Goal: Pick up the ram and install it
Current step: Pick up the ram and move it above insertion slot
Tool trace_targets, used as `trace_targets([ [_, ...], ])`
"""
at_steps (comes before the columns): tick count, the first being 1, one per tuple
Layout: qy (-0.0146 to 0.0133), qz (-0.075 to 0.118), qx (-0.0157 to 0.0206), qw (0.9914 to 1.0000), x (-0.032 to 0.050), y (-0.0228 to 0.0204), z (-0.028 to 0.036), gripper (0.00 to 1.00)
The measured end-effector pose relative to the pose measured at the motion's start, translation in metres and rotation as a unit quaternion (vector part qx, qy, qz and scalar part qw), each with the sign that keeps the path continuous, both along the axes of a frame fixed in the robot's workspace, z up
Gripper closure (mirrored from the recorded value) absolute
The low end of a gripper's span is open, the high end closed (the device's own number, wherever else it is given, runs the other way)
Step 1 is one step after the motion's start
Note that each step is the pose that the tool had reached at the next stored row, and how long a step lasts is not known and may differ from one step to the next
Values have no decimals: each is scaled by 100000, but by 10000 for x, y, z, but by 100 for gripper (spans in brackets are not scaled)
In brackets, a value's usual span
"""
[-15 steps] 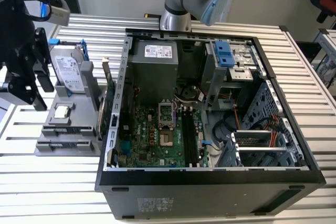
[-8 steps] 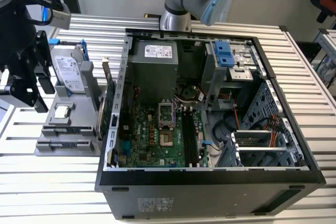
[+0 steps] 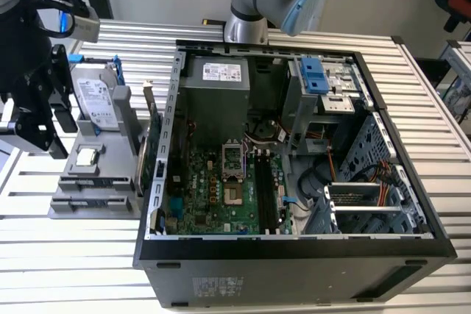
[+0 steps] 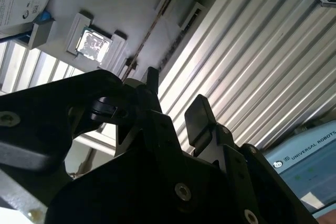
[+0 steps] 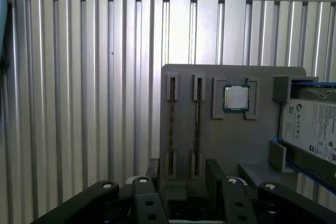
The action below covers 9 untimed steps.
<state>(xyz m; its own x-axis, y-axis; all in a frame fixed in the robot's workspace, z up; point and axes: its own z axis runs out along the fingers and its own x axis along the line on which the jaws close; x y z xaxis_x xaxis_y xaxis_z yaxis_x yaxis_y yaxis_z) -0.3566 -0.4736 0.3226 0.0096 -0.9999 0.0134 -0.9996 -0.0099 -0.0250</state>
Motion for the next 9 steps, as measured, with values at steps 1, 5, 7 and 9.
trace_targets([
  [1,-37,-2,1,100000,0,0,-6,0],
  [5,-300,-2,16,100000,0,0,-30,0],
  [7,-367,3,11,99999,0,0,-47,0],
  [9,-393,11,12,99999,0,0,-63,0],
])
